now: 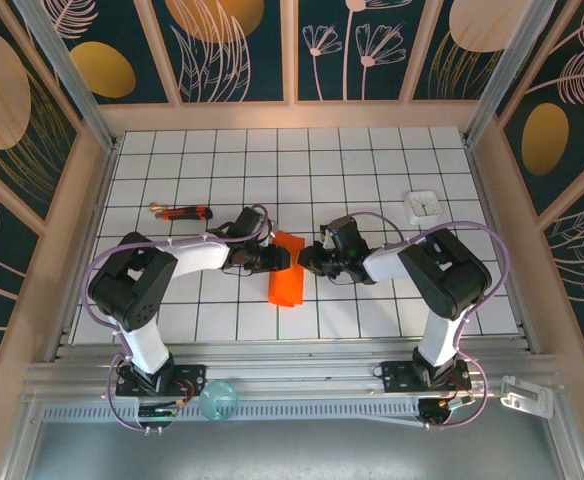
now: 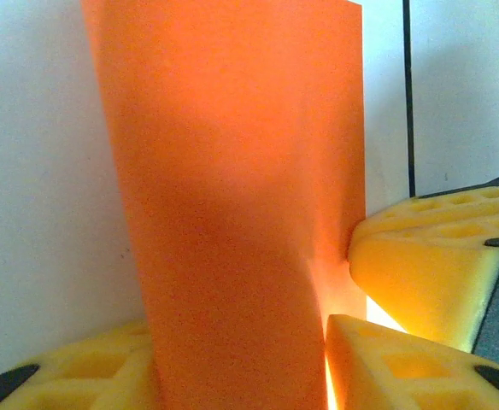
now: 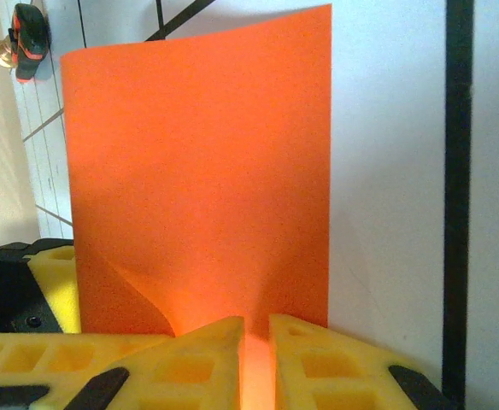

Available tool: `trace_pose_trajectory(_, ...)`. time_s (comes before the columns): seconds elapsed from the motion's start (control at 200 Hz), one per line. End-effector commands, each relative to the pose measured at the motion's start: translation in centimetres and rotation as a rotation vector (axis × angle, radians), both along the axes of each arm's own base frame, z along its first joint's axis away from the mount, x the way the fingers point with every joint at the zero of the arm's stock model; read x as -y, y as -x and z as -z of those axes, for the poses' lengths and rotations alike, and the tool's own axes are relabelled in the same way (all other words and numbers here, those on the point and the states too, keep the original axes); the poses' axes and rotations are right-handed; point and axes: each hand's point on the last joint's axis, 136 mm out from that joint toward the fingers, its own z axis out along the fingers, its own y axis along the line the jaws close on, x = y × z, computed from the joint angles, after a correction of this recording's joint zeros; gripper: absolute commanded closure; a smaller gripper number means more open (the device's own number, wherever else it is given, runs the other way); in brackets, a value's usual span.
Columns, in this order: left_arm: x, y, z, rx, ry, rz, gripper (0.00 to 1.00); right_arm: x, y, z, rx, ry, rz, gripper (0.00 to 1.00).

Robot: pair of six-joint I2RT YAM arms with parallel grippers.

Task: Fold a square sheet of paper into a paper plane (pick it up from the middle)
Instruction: First fold the square sheet of paper in half at the center of the table.

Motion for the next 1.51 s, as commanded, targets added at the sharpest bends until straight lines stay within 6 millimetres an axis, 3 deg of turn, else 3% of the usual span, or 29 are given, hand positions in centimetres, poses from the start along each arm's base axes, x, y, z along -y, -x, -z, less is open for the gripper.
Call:
trace_pose_trajectory(0.0, -1.4, 1.9, 1.8, -0.086, -0.047, -0.026, 0.55, 0.2, 0.1, 0.6, -0.003, 0.045, 0.001, 0.83)
trace_pose_trajectory(0.265, 1.1, 2.3, 0.1, -0.088, 0.162, -0.019, 0.67, 1.6, -0.5, -2.2, 0.081, 0.052, -0.031, 0.75)
trace_pose_trajectory(0.435, 2.4, 2.7, -0.9, -0.103, 0.272, -0.005, 0.71, 3.4, 0.1, -2.8, 0.110, 0.094, -0.056, 0.71)
trace_pose_trajectory(0.475, 2.7, 2.8, -1.0, -0.111, 0.296, 0.001, 0.71, 4.6, -0.5, -2.9, 0.113, 0.102, -0.034, 0.70)
trace_pose_trajectory(0.6, 2.8, 3.1, -0.6, -0.132, 0.303, 0.006, 0.74, 5.6, -0.2, -3.0, 0.114, 0.121, -0.052, 0.68)
trace_pose_trajectory(0.791, 2.3, 3.5, 0.7, -0.158, 0.248, 0.022, 0.76, 5.1, -0.3, -3.0, 0.094, 0.095, -0.058, 0.68)
trace_pose_trajectory(1.101, 0.8, 3.8, 2.8, -0.166, 0.117, 0.030, 0.75, 2.3, -1.5, -2.2, 0.061, 0.039, -0.076, 0.67)
trace_pose_trajectory(1.501, -0.4, 4.1, 4.1, -0.166, 0.033, 0.045, 0.72, 2.6, -2.3, -0.1, 0.027, 0.099, -0.045, 0.68)
